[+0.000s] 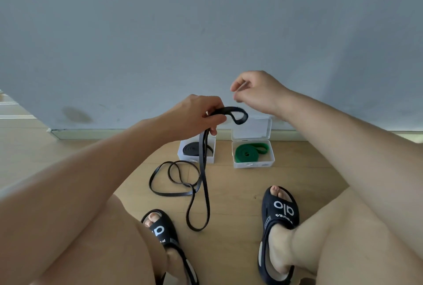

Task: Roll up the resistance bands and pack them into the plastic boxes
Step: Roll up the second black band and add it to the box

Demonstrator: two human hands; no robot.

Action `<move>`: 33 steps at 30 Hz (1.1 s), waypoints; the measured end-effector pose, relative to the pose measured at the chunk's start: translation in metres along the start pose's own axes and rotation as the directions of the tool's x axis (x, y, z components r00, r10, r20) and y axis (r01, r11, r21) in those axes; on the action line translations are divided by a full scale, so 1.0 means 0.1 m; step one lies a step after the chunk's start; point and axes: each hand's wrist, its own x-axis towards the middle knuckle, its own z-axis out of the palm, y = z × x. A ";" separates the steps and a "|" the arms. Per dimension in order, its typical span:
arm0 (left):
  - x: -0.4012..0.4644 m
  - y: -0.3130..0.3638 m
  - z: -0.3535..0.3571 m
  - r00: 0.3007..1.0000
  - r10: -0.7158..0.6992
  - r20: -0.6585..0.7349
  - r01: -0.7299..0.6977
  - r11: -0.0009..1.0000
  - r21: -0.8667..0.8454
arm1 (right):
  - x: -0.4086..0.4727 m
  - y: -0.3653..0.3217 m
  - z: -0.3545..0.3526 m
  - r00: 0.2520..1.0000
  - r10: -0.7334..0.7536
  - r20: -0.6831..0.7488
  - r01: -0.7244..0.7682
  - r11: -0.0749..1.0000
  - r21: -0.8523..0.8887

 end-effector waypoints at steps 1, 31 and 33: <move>0.00 0.01 0.00 1.000 0.007 0.007 -0.007 1.000 -0.003 | -0.01 -0.07 0.04 0.998 -0.055 -0.032 0.054 0.998 -0.016; -0.11 -0.03 -0.10 1.000 0.015 -0.010 -0.015 1.000 -0.012 | 0.04 -0.24 0.19 0.976 -0.074 0.207 0.059 0.995 0.079; -0.11 0.05 -0.11 0.999 0.018 -0.048 -0.021 0.998 -0.062 | -0.03 -0.36 0.29 0.948 -0.125 0.293 0.099 0.990 0.102</move>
